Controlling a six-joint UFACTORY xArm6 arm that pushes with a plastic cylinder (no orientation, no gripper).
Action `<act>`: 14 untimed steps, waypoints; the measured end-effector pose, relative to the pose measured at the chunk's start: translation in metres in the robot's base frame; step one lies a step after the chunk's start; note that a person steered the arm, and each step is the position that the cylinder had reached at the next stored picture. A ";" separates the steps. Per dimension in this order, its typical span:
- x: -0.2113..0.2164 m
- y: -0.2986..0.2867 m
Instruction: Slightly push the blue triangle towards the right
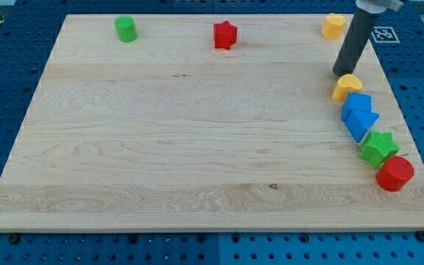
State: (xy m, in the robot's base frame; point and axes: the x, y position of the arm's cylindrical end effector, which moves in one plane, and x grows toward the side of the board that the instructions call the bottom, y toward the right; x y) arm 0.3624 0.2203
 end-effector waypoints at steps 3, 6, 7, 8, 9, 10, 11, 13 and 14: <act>0.008 -0.003; 0.021 -0.036; 0.020 -0.076; 0.049 -0.086; 0.067 -0.074; 0.067 -0.053; 0.067 -0.043; 0.076 -0.031; 0.076 -0.032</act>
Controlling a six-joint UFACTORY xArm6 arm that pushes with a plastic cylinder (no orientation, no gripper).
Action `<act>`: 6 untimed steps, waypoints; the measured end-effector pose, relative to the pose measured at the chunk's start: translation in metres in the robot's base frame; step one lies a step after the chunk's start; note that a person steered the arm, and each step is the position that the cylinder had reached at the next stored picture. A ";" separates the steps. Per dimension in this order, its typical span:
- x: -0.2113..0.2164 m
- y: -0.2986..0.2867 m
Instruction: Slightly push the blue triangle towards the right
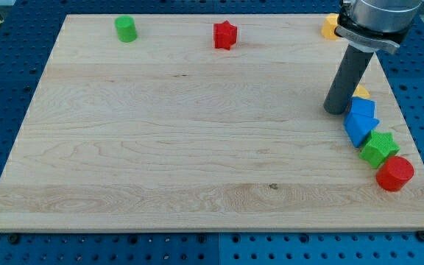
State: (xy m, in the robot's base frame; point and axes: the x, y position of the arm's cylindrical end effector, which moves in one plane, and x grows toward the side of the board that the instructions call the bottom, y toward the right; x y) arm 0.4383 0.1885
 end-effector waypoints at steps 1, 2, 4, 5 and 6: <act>0.003 -0.019; 0.028 -0.024; 0.049 0.002; 0.046 0.022; 0.044 0.024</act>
State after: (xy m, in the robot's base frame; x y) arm 0.4820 0.2122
